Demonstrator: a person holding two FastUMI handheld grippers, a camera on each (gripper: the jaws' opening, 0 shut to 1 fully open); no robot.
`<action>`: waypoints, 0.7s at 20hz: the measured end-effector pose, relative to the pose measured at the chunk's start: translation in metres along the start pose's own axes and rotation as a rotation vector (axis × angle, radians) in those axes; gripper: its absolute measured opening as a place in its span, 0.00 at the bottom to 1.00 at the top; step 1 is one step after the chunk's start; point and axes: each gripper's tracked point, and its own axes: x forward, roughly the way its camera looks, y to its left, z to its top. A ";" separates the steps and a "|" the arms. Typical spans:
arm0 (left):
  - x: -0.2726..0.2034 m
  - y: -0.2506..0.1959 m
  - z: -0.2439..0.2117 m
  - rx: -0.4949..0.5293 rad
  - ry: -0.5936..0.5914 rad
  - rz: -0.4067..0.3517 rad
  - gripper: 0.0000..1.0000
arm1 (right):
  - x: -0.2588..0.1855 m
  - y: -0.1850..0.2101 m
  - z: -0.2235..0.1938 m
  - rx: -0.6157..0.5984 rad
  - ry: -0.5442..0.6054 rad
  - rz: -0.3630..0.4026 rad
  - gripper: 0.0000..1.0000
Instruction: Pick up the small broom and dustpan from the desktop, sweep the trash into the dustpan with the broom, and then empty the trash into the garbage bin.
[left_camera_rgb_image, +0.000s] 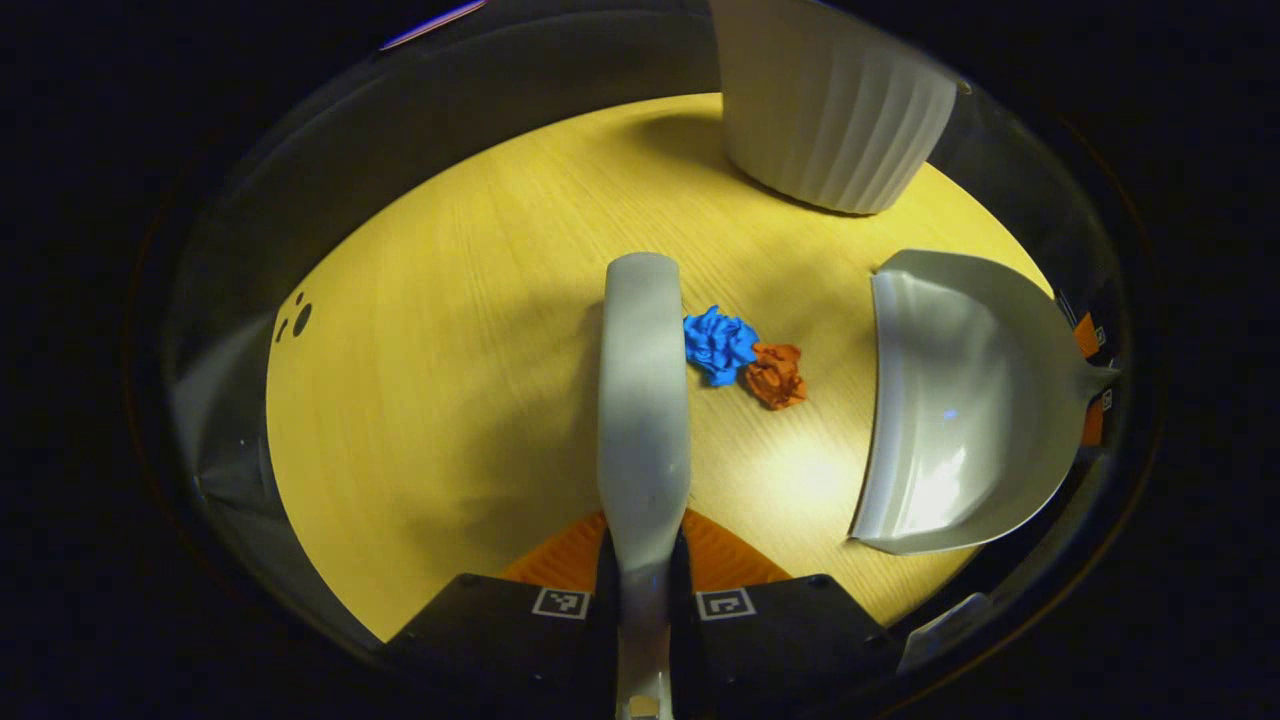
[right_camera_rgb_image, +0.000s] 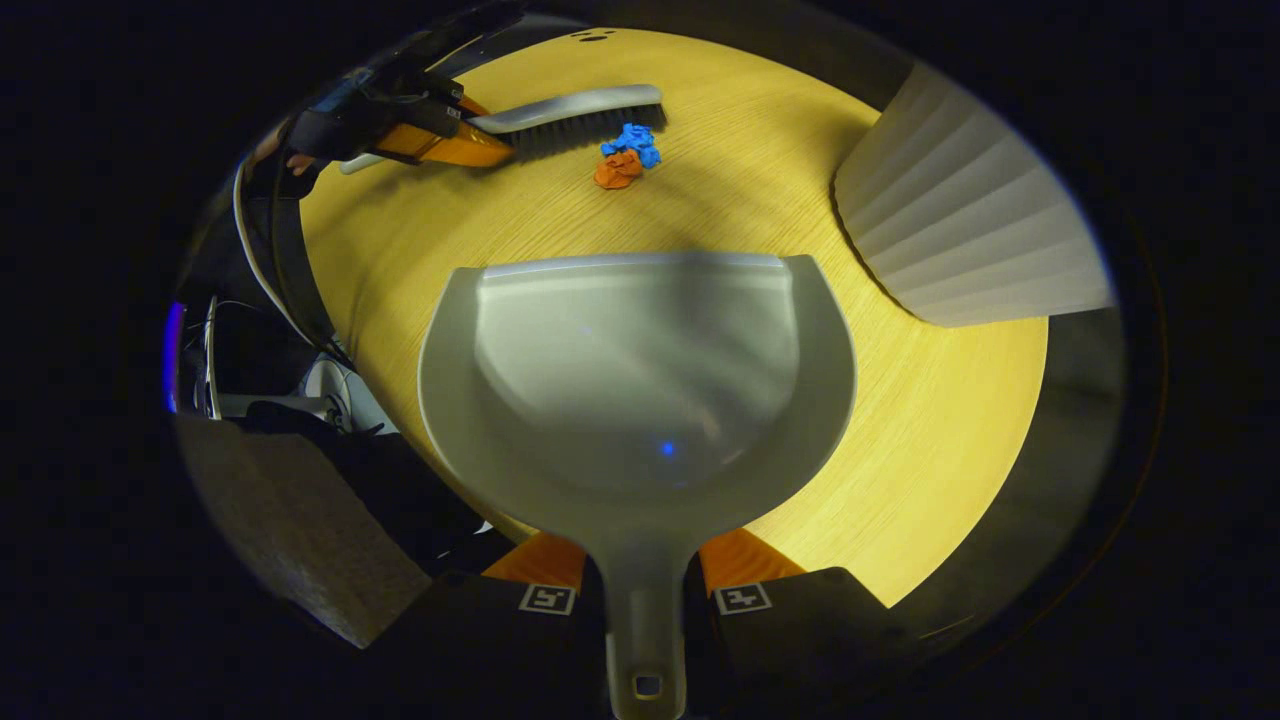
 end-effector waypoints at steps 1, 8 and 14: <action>-0.001 -0.006 0.000 0.012 -0.002 -0.025 0.25 | 0.000 -0.001 0.000 0.000 -0.002 0.000 0.35; -0.018 -0.068 0.000 0.006 0.006 -0.257 0.24 | 0.007 -0.008 0.000 -0.009 -0.022 -0.006 0.39; -0.039 -0.115 -0.008 -0.007 0.030 -0.369 0.22 | 0.011 -0.006 -0.002 0.006 -0.055 -0.010 0.39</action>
